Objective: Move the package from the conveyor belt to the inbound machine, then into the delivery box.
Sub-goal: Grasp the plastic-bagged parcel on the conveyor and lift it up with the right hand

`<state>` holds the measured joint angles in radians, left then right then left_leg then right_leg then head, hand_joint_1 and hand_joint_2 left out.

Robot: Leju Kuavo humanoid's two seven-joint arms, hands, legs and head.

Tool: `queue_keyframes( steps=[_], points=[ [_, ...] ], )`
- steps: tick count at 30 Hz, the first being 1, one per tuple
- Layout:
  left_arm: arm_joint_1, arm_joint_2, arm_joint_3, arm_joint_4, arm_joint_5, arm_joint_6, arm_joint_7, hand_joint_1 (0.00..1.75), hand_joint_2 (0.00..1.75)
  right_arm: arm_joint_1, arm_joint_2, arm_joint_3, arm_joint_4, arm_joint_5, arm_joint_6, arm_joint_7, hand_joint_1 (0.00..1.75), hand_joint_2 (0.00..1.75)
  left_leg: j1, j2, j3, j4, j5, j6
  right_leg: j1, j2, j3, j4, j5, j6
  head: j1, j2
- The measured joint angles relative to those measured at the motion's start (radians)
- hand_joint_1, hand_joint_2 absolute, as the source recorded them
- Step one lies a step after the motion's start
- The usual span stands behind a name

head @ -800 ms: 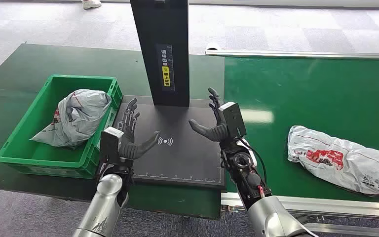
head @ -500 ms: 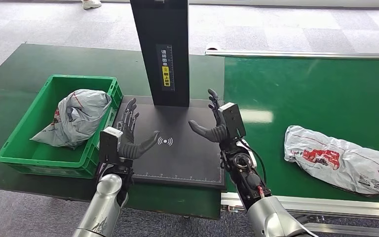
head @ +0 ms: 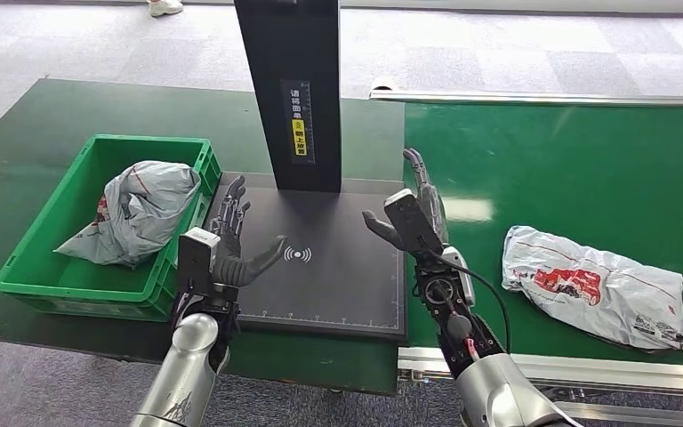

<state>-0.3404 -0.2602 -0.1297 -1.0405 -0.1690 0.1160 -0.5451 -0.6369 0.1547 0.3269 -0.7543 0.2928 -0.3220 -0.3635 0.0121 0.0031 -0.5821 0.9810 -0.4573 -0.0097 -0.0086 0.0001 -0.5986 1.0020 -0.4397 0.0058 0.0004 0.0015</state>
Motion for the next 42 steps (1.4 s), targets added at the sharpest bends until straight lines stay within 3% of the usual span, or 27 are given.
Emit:
queue_keyframes(
  steps=[14,19,26,29,32,36,42],
  points=[
    [0.002,0.000,0.000,-0.004,0.000,0.000,0.000,0.00,1.75,0.003,-0.011,0.005,-0.013,0.010,-0.006,0.004,0.00,1.75,0.000,0.000,0.000,0.000,0.000,0.000,0.000,0.000,0.000,0.000,0.000,0.000,0.000,0.000],
    [0.003,0.000,-0.002,-0.006,0.007,-0.003,0.005,0.00,1.75,0.014,-0.033,0.008,-0.033,0.091,-0.033,0.066,0.00,1.75,0.000,0.000,0.000,0.000,0.000,0.000,0.000,0.000,0.000,0.000,0.000,0.000,0.000,0.000],
    [0.030,0.002,-0.002,-0.025,-0.026,0.037,0.025,0.00,1.75,0.074,-0.134,-0.050,-0.074,0.220,-0.085,0.153,0.00,1.75,-0.001,-0.001,0.000,0.000,0.000,0.000,-0.001,0.000,0.000,0.000,0.000,0.000,0.000,0.000],
    [0.061,0.004,-0.003,-0.050,-0.042,0.037,0.036,0.00,1.75,0.125,-0.195,-0.099,-0.117,0.392,-0.100,0.302,0.00,1.75,-0.001,-0.003,0.000,0.001,-0.001,0.001,-0.001,-0.002,0.000,-0.001,-0.001,0.001,0.000,0.000],
    [0.115,0.006,-0.006,-0.095,-0.052,0.035,0.046,0.00,1.75,0.169,-0.291,-0.192,-0.135,0.587,-0.096,0.452,0.00,1.75,-0.001,-0.010,-0.002,0.001,-0.001,0.001,-0.001,-0.009,0.002,-0.001,-0.002,0.003,0.000,0.000],
    [0.148,0.012,-0.009,-0.128,-0.052,0.033,0.054,0.00,1.75,0.184,-0.366,-0.301,-0.126,0.712,0.000,0.488,0.00,1.75,-0.001,-0.005,-0.001,0.001,-0.002,0.002,-0.002,-0.005,0.001,-0.001,-0.001,0.003,0.000,0.000],
    [0.153,0.015,-0.014,-0.141,-0.051,0.019,0.060,0.00,1.75,0.186,-0.430,-0.355,-0.070,0.815,0.181,0.583,0.00,1.75,-0.001,-0.006,-0.001,0.001,-0.002,0.003,-0.001,-0.006,0.002,-0.001,-0.002,0.003,0.000,0.000]
  ],
)
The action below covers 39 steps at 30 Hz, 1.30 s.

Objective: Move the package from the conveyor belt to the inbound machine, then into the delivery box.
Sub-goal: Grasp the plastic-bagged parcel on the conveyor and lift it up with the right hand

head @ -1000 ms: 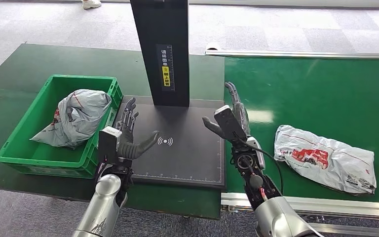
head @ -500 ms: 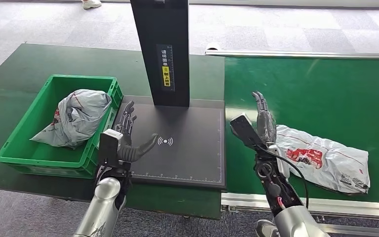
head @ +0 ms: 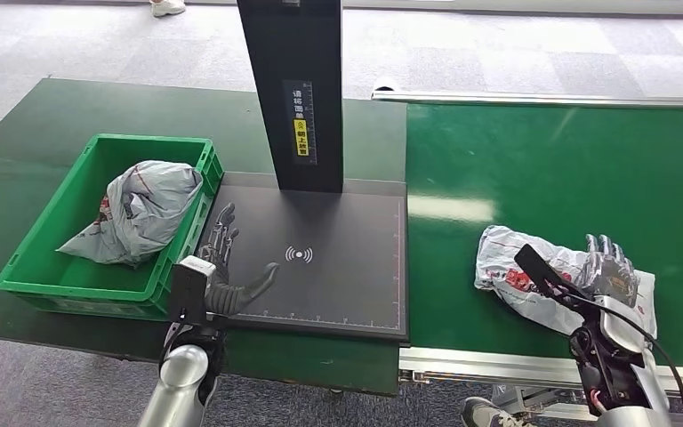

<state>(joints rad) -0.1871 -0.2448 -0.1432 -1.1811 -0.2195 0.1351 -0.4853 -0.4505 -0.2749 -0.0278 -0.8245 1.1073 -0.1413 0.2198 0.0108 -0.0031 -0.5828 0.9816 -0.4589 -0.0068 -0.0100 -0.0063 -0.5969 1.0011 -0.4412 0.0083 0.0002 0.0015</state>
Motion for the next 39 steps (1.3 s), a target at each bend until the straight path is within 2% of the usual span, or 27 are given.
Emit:
queue_keyframes(
  steps=[5,10,11,14,15,24,28,33,39],
  points=[
    [-0.002,0.002,-0.001,0.000,0.002,-0.016,0.005,0.00,1.75,0.003,-0.048,-0.004,0.053,0.034,0.167,0.027,0.00,1.75,0.000,0.000,0.000,0.000,0.000,0.000,0.000,0.000,0.000,0.000,0.000,0.000,0.000,0.000],
    [-0.006,0.004,0.000,0.000,0.004,-0.022,0.009,0.00,1.75,-0.004,-0.067,-0.002,0.100,0.034,0.243,0.006,0.00,1.75,0.000,0.000,-0.001,0.000,0.000,0.000,0.000,0.000,0.000,0.000,0.000,0.000,0.000,0.000],
    [-0.007,0.004,0.000,0.000,0.004,-0.023,0.010,0.00,1.75,-0.008,-0.067,-0.001,0.110,0.029,0.257,-0.009,0.16,1.75,0.000,0.000,-0.001,0.000,0.000,0.000,0.000,0.000,0.000,0.000,0.000,0.000,0.000,0.000],
    [-0.008,0.005,0.001,0.000,0.003,-0.023,0.010,0.00,1.75,-0.025,-0.065,0.009,0.137,0.013,0.282,-0.057,1.44,1.75,0.000,0.001,0.000,0.000,0.000,0.000,0.000,0.001,0.000,0.000,0.000,0.000,0.000,0.000],
    [-0.008,0.006,0.002,0.000,0.003,-0.022,0.010,0.00,1.75,-0.032,-0.063,0.014,0.145,0.007,0.286,-0.070,1.72,1.75,0.000,0.002,0.000,0.000,0.000,0.000,0.000,0.001,0.001,0.000,0.000,0.000,0.000,0.000],
    [-0.007,0.006,0.012,-0.010,-0.002,-0.020,0.013,0.00,1.75,-0.102,-0.041,0.056,0.186,-0.045,0.281,-0.164,1.75,1.75,0.000,0.003,0.001,0.000,0.000,0.000,0.000,0.002,0.002,0.000,0.000,0.000,0.000,0.000],
    [-0.006,0.008,0.016,-0.016,-0.002,-0.020,0.014,0.00,1.75,-0.122,-0.021,0.084,0.181,-0.098,0.189,-0.291,1.75,1.75,0.000,0.003,0.001,0.000,0.000,0.000,0.000,0.002,0.002,0.000,0.000,0.000,0.000,0.000],
    [-0.005,0.009,0.024,-0.027,-0.001,-0.023,0.015,0.00,1.75,-0.137,0.011,0.100,0.137,-0.166,0.117,-0.353,1.75,1.75,0.000,0.002,0.001,0.000,0.001,0.000,0.000,0.001,0.001,0.000,0.000,0.000,0.000,0.000],
    [-0.007,0.009,0.029,-0.034,-0.001,-0.023,0.014,0.00,1.75,-0.107,0.062,0.099,-0.008,-0.296,0.000,-0.476,1.75,1.75,0.000,0.003,0.001,0.000,0.000,0.000,0.000,0.001,0.001,0.000,0.000,0.000,0.000,0.000]
  ],
)
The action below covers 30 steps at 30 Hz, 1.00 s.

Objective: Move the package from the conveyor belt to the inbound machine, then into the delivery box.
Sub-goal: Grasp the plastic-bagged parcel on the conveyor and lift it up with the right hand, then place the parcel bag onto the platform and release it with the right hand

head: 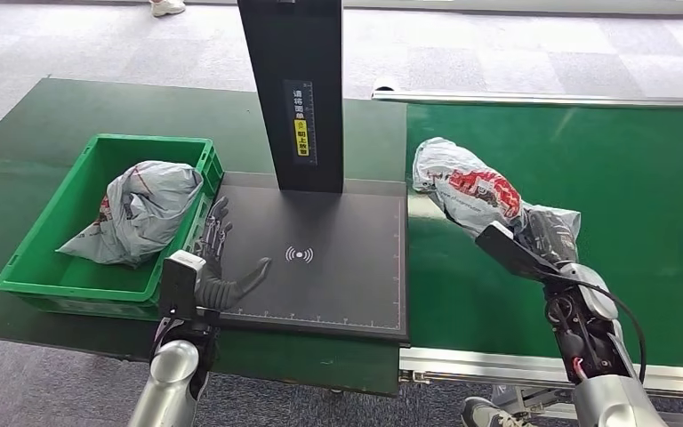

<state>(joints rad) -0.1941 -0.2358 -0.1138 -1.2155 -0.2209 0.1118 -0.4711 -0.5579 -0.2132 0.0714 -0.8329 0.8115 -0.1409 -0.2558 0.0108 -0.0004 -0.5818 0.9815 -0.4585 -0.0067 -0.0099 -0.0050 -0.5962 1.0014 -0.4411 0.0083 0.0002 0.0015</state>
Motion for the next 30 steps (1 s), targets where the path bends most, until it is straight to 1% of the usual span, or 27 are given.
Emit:
queue_keyframes(
  steps=[2,5,6,8,11,13,15,17,19,21,23,27,30],
  points=[
    [0.000,0.000,0.001,-0.001,0.000,0.000,-0.002,0.00,1.75,0.011,0.013,-0.006,-0.045,-0.026,-0.061,-0.034,1.75,1.75,0.000,0.000,0.000,0.000,0.000,0.000,0.000,0.000,0.000,0.000,0.000,0.000,0.000,0.000],
    [-0.005,-0.002,0.002,-0.005,0.007,0.001,-0.011,0.00,1.75,0.038,0.045,-0.033,-0.145,-0.133,-0.250,-0.154,1.75,1.75,0.000,0.000,0.000,0.000,0.000,0.000,0.000,0.000,0.000,0.000,0.000,0.000,0.000,0.000],
    [-0.009,-0.004,0.003,-0.005,0.012,0.002,-0.014,0.00,1.75,0.044,0.056,-0.042,-0.182,-0.170,-0.293,-0.183,1.75,1.75,0.000,0.000,0.000,0.000,0.000,0.000,0.000,0.000,0.000,0.000,0.000,0.000,0.000,0.000],
    [-0.018,-0.006,0.003,-0.005,0.018,0.003,-0.017,0.00,1.75,0.048,0.071,-0.051,-0.241,-0.209,-0.325,-0.204,1.75,1.75,0.000,0.000,0.000,0.000,0.000,0.000,0.000,0.000,0.000,0.000,0.000,0.000,0.000,0.000],
    [-0.022,-0.008,0.005,-0.005,0.026,0.005,-0.024,0.00,1.75,0.062,0.090,-0.059,-0.299,-0.249,-0.329,-0.233,1.75,1.75,0.000,0.000,0.000,0.000,0.000,0.000,0.000,0.000,0.000,0.000,0.000,0.000,0.000,0.000],
    [-0.026,-0.008,0.007,-0.006,0.035,0.006,-0.033,0.00,1.75,0.072,0.108,-0.058,-0.336,-0.292,-0.317,-0.274,1.75,1.75,0.000,0.000,0.000,0.000,0.000,0.000,0.000,0.000,0.000,0.000,0.000,0.000,0.000,0.000],
    [-0.032,-0.008,0.008,-0.006,0.042,0.005,-0.040,0.00,1.75,0.080,0.128,-0.039,-0.369,-0.289,-0.282,-0.297,1.75,1.75,0.000,0.001,0.000,0.000,0.000,0.000,0.000,0.000,0.000,0.000,0.000,0.000,0.000,0.000],
    [-0.039,-0.008,0.009,-0.004,0.045,-0.002,-0.047,0.00,1.75,0.084,0.142,0.015,-0.383,-0.199,-0.237,-0.288,1.75,1.75,0.000,0.002,0.000,0.000,0.000,0.000,0.000,0.001,0.000,0.000,0.000,0.000,0.000,0.000],
    [-0.047,-0.009,0.009,-0.001,0.048,-0.013,-0.054,0.00,1.75,0.082,0.151,0.105,-0.368,-0.069,-0.199,-0.266,1.75,1.75,0.001,0.002,0.001,-0.001,0.000,0.000,0.001,0.002,0.000,0.000,0.000,0.000,0.000,0.000],
    [-0.054,-0.012,0.008,0.003,0.049,-0.023,-0.058,0.00,1.75,0.078,0.161,0.194,-0.337,0.011,-0.183,-0.251,1.75,1.75,0.001,0.001,0.001,0.000,0.000,0.000,0.001,0.001,0.000,0.000,0.000,0.000,0.000,0.000],
    [-0.056,-0.014,0.007,0.006,0.047,-0.032,-0.059,0.00,1.75,0.072,0.170,0.259,-0.303,0.034,-0.150,-0.238,1.75,1.75,0.001,0.000,0.000,0.000,0.001,-0.001,0.001,0.000,0.000,0.000,0.000,0.000,0.000,0.000],
    [-0.064,-0.014,0.000,0.018,0.038,-0.050,-0.059,0.00,1.75,0.037,0.185,0.358,-0.201,0.082,0.009,-0.185,1.75,1.75,0.000,0.001,0.000,0.000,0.001,-0.001,0.001,0.001,0.000,0.000,0.000,0.000,0.000,0.000],
    [-0.070,-0.014,-0.007,0.028,0.036,-0.054,-0.059,0.00,1.75,-0.007,0.213,0.422,-0.082,0.112,0.083,-0.145,1.75,1.75,0.000,0.001,0.000,0.000,0.001,-0.001,0.000,0.001,0.000,0.000,0.000,0.000,0.000,0.000]
  ],
)
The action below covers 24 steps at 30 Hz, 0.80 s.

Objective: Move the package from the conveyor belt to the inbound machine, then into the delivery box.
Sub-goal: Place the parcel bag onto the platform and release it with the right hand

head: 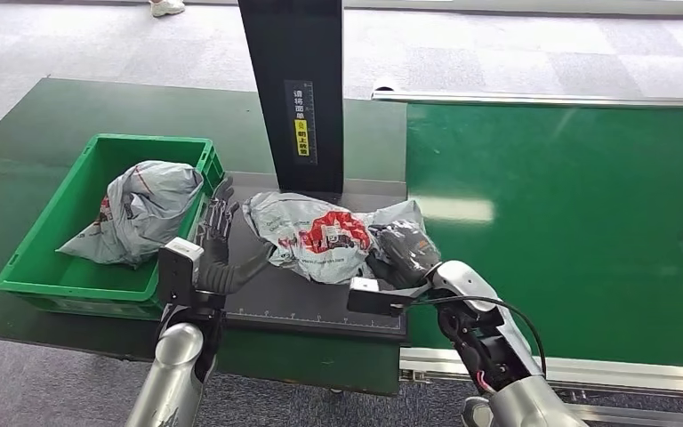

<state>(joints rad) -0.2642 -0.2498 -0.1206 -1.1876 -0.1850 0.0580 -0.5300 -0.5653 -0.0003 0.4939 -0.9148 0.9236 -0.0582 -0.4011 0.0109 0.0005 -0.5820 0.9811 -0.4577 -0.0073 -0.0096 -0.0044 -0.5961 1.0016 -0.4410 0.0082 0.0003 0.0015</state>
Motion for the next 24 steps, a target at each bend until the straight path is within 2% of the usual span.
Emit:
queue_keyframes(
  steps=[3,7,13,16,18,20,22,24],
  points=[
    [-0.001,0.000,-0.008,0.005,-0.001,0.001,0.007,0.00,1.75,-0.058,0.034,0.049,0.123,0.021,0.014,0.051,1.75,1.75,0.000,0.000,0.000,0.000,0.000,0.000,0.000,0.000,0.000,0.000,0.000,0.000,0.000,0.000],
    [0.001,0.000,-0.018,0.005,0.001,0.005,0.023,0.00,1.75,-0.122,0.074,0.085,0.246,0.039,-0.055,0.133,1.75,1.75,0.000,0.000,0.000,0.000,0.000,0.000,0.000,0.000,0.000,0.000,0.000,0.000,0.000,0.000],
    [0.002,0.000,-0.023,0.005,0.002,0.006,0.025,0.00,1.75,-0.158,0.098,0.105,0.325,0.038,-0.071,0.147,1.75,1.75,0.000,0.000,0.000,0.000,0.000,0.000,0.000,0.000,0.000,0.000,0.000,0.000,0.000,0.000],
    [0.005,0.000,-0.023,0.004,0.004,0.008,0.029,0.00,1.75,-0.163,0.105,0.101,0.342,0.007,-0.134,0.154,1.75,1.75,0.000,0.000,0.000,0.000,0.000,0.000,0.000,0.000,0.000,0.000,0.000,0.000,0.000,0.000],
    [0.007,0.000,-0.024,0.003,0.004,0.012,0.033,0.00,1.75,-0.163,0.112,0.084,0.346,-0.039,-0.188,0.129,0.91,1.75,0.000,0.000,0.000,0.000,0.000,0.000,0.000,0.000,0.000,0.000,0.000,0.000,0.000,0.000],
    [0.008,0.000,-0.026,0.002,0.004,0.014,0.035,0.00,1.75,-0.161,0.124,0.055,0.346,-0.115,-0.201,0.075,0.03,1.75,0.000,0.000,0.000,0.000,0.000,0.000,0.000,0.000,0.000,0.000,0.000,0.000,0.000,0.000],
    [0.007,-0.002,-0.032,0.003,0.006,0.018,0.039,0.00,1.75,-0.151,0.142,0.003,0.343,-0.256,-0.131,0.009,0.00,1.75,0.000,0.000,0.001,0.000,0.000,0.000,0.000,0.000,0.000,0.000,0.000,0.000,0.000,0.000],
    [0.004,-0.005,-0.040,0.005,0.008,0.021,0.042,0.00,1.75,-0.133,0.163,-0.076,0.339,-0.453,0.008,-0.040,0.00,1.75,0.000,0.000,0.001,0.000,0.000,0.000,0.000,0.000,-0.001,0.000,0.000,0.000,0.000,0.000]
  ],
)
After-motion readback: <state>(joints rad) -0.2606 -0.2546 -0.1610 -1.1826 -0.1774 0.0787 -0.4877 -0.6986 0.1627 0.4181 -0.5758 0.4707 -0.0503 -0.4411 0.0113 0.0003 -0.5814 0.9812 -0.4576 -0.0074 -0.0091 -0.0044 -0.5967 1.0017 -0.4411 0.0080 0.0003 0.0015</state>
